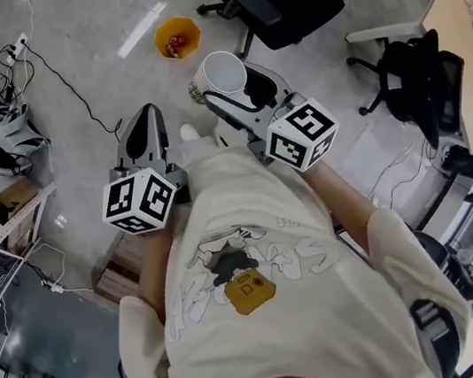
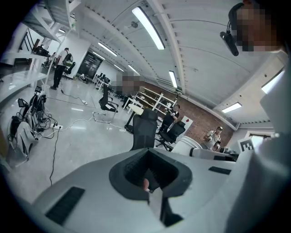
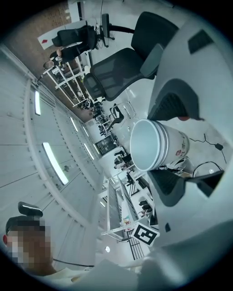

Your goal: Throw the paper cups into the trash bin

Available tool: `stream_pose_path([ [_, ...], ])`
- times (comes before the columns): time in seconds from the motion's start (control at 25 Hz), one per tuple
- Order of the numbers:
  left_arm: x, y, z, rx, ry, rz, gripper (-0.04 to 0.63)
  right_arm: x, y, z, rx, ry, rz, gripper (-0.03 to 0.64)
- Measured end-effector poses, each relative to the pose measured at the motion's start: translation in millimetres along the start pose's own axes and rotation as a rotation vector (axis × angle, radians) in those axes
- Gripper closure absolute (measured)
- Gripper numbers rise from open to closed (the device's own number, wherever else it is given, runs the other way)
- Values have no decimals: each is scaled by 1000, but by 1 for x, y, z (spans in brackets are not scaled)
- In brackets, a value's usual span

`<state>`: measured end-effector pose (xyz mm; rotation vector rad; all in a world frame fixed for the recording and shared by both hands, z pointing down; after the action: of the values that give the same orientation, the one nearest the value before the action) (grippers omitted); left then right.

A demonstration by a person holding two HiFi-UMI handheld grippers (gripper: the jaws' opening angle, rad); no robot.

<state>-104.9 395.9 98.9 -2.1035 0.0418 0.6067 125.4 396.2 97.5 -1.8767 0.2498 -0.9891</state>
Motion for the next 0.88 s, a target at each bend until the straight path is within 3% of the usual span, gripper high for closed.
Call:
stream_pose_path([
  [0.28, 21, -9, -10, 28, 45, 8, 589, 37, 13, 24, 32, -12, -17, 276],
  [0.44, 20, -8, -29, -1, 60, 19, 589, 57, 24, 11, 15, -8, -22, 276],
  [0.88, -44, 59, -143, -74, 33, 15, 589, 120, 61, -111, -74, -13, 3, 278],
])
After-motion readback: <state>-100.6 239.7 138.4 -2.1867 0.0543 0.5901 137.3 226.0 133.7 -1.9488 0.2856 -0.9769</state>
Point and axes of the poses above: the fingertips, and each gripper's own axes: z backward along the fingers, x to its right, y out of its top, the point moved 9 cm from there along z, backward along the fingers, and after that the axes turned 9 degrees about y, right-handed, at the moved point
